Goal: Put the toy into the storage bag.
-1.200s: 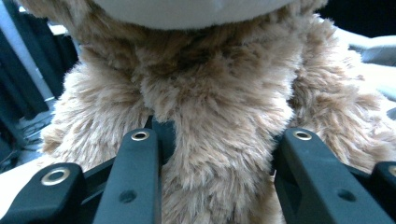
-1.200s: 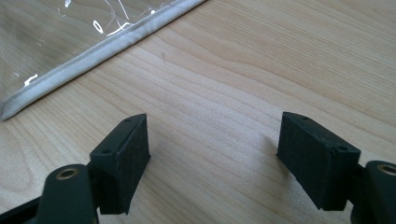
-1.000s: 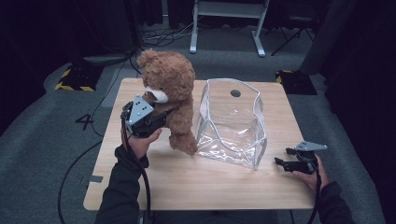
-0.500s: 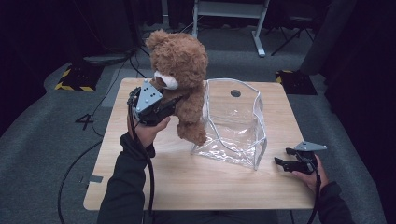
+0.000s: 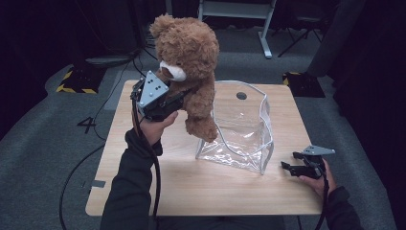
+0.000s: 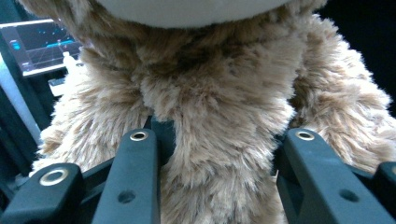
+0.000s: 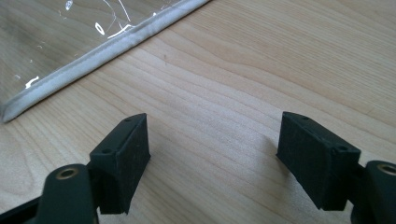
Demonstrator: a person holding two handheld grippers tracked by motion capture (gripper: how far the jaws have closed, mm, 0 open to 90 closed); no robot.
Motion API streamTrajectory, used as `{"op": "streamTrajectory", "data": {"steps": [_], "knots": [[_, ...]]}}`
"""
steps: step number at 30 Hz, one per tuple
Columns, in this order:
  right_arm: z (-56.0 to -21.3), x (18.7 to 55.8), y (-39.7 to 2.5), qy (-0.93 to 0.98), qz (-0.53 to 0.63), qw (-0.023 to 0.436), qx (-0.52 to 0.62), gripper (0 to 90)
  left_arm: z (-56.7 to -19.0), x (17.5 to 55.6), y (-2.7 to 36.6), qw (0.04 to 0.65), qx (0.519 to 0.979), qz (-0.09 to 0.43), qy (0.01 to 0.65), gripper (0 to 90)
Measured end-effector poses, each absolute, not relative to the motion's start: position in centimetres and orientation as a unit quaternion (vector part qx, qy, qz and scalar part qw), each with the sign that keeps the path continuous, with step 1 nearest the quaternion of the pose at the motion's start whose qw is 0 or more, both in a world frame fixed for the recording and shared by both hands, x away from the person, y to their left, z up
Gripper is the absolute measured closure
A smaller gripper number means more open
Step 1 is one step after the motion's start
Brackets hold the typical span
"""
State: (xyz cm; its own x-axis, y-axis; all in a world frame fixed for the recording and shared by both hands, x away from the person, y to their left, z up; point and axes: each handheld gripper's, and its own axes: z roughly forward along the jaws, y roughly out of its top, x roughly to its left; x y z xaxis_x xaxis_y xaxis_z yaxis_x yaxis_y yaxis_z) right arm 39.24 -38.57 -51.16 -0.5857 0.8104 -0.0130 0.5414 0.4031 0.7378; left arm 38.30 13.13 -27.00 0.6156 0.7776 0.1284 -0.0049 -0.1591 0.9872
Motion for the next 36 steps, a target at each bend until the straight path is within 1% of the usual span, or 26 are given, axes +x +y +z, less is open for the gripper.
{"op": "streamTrajectory", "data": {"steps": [6, 20, 27, 31, 36], "knots": [[-51.2, 39.2, -38.6, 0.816, 0.356, 0.189, 0.414, 25.0, -26.2, 38.6, 12.5, 0.587, 0.683, 0.336, 0.276, 62.1], [-51.2, 39.2, -38.6, 0.816, 0.356, 0.188, 0.414, 25.0, -24.1, 39.5, 10.3, 0.614, 0.676, 0.320, 0.252, 62.1], [-51.2, 39.2, -38.6, 0.816, 0.357, 0.188, 0.414, 25.0, -22.9, 39.9, 8.6, 0.618, 0.679, 0.318, 0.236, 62.0], [-51.2, 39.2, -38.6, 0.816, 0.357, 0.188, 0.413, 25.0, -22.7, 39.9, 7.8, 0.624, 0.681, 0.308, 0.228, 62.0], [-51.2, 39.2, -38.6, 0.816, 0.357, 0.188, 0.414, 25.0, -22.9, 40.3, 5.9, 0.630, 0.689, 0.292, 0.209, 61.9]]}}
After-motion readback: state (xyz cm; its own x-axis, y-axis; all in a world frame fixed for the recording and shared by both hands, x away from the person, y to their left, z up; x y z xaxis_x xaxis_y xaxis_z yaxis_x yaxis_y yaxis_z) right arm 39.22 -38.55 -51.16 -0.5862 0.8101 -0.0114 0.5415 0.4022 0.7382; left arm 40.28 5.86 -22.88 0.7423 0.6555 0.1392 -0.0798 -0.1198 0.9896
